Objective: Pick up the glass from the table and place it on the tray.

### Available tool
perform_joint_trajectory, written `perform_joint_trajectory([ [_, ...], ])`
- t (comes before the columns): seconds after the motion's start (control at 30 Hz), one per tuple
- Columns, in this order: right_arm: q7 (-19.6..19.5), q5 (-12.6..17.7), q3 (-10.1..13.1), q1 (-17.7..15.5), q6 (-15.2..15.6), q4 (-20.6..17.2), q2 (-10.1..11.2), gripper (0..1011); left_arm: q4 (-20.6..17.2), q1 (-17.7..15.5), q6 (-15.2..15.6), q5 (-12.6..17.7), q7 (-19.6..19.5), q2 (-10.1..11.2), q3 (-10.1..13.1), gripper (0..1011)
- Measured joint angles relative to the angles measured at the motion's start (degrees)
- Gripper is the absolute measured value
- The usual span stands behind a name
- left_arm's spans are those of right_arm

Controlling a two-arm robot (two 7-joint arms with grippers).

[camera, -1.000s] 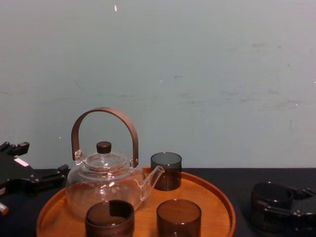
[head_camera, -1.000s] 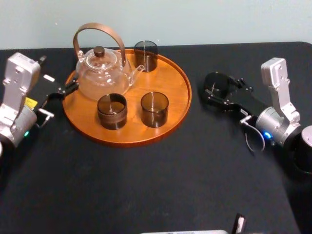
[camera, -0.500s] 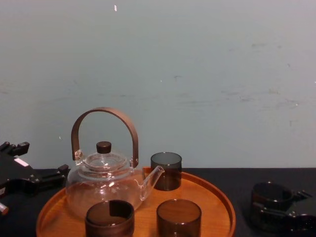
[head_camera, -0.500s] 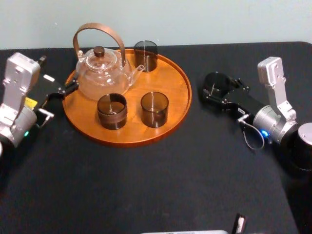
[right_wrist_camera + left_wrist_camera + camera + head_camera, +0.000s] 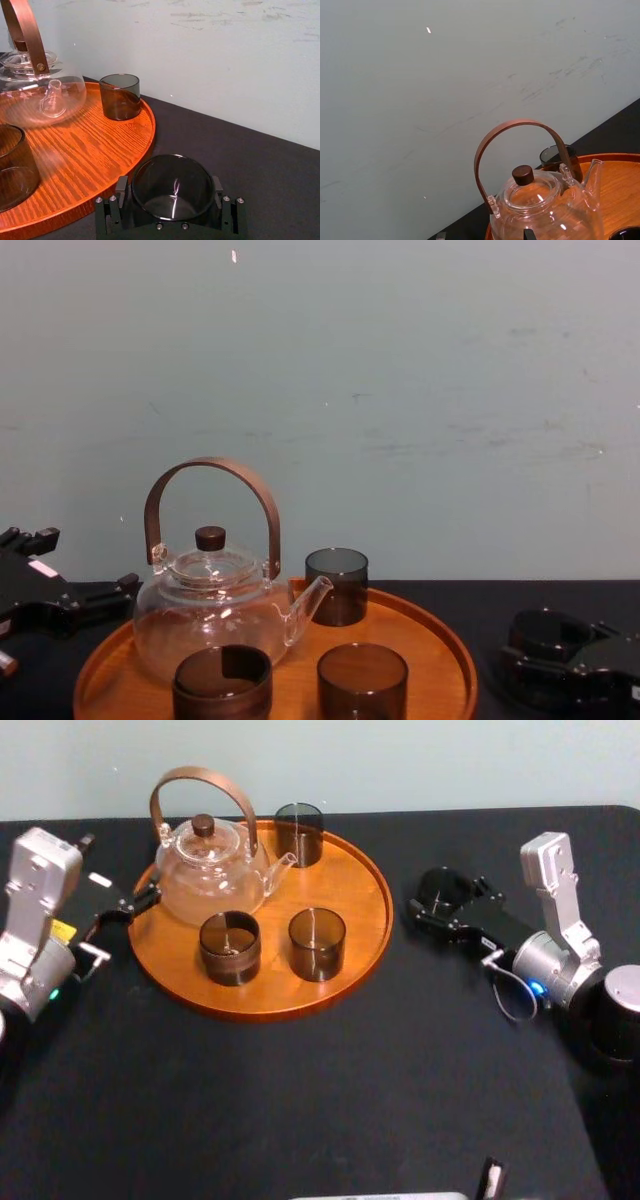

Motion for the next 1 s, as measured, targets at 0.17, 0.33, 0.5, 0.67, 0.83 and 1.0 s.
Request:
perform_joint_trajectory([
  [0.17, 0.2, -0.2, -0.3, 1.0, -0.3, 1.5, -0.4, 1002, 0.0, 0.0, 0.0, 0.0, 0.0, 0.0, 0.0, 1002],
  [0.33, 0.2, -0.3, -0.3, 1.1, -0.3, 1.6, -0.4, 1002, 0.0, 0.0, 0.0, 0.0, 0.0, 0.0, 0.0, 1001],
  [0.5, 0.2, -0.3, -0.3, 1.1, -0.3, 1.5, -0.4, 1002, 0.0, 0.0, 0.0, 0.0, 0.0, 0.0, 0.0, 1001],
  [0.67, 0.2, -0.3, -0.3, 1.0, -0.3, 1.4, -0.3, 982, 0.0, 0.0, 0.0, 0.0, 0.0, 0.0, 0.0, 1001],
  [0.83, 0.2, -0.3, -0.2, 1.0, -0.3, 1.4, -0.3, 905, 0.0, 0.0, 0.0, 0.0, 0.0, 0.0, 0.0, 1001],
  [1.0, 0.2, -0.2, -0.2, 1.0, -0.3, 1.3, -0.3, 905, 0.0, 0.0, 0.0, 0.0, 0.0, 0.0, 0.0, 1001],
])
